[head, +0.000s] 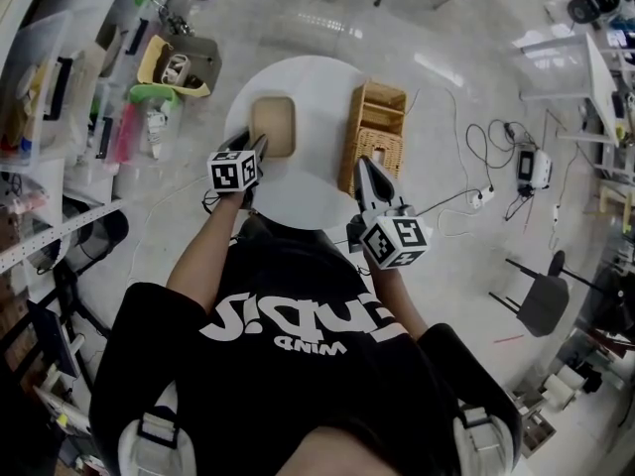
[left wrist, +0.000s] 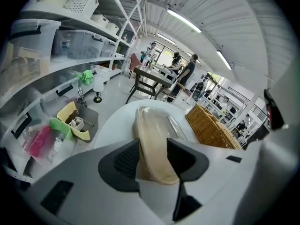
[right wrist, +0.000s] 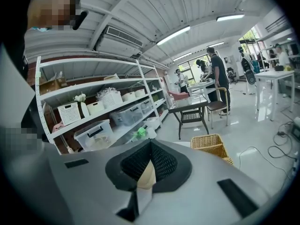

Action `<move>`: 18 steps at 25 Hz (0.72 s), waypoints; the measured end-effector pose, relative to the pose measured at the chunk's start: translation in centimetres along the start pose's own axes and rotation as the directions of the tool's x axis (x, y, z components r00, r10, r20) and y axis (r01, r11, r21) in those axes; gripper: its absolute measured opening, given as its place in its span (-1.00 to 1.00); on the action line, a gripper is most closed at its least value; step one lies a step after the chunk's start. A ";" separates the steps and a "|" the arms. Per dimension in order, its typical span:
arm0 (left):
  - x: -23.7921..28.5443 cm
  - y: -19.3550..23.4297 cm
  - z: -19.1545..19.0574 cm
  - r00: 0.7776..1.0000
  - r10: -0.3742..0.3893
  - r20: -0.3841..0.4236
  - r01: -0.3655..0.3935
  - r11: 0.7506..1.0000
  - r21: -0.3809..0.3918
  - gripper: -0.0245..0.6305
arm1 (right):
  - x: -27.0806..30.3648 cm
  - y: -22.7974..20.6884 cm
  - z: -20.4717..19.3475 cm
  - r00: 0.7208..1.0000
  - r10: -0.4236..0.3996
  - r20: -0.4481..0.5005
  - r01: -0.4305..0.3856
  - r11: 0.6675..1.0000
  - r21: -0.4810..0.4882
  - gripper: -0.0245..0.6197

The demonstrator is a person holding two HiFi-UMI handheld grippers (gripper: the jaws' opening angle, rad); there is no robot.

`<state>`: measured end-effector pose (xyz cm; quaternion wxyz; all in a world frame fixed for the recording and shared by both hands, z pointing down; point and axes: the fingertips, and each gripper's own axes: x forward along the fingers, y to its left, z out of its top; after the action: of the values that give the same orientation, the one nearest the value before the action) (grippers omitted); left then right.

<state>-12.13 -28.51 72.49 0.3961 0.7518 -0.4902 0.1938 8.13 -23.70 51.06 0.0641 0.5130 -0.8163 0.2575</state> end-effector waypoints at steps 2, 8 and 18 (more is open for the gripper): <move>-0.2 -0.1 0.1 1.000 0.004 0.001 -0.004 1.000 0.008 -0.38 | 0.0 0.1 0.0 1.000 0.002 0.001 -0.002 1.000 0.001 -0.93; -0.7 0.1 0.8 0.999 0.030 0.021 -0.031 0.998 0.053 -0.46 | 0.1 0.4 -0.3 1.000 0.007 -0.001 -0.007 1.000 0.006 -0.93; -2.1 -0.4 2.1 0.997 0.008 0.074 -0.011 0.999 0.034 -0.64 | -0.6 0.9 -0.1 1.000 0.006 0.021 -0.006 1.000 0.002 -0.93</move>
<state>-12.90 -28.84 69.63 0.3638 0.7628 -0.5048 0.1760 7.61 -22.84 50.65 0.0543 0.5131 -0.8183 0.2533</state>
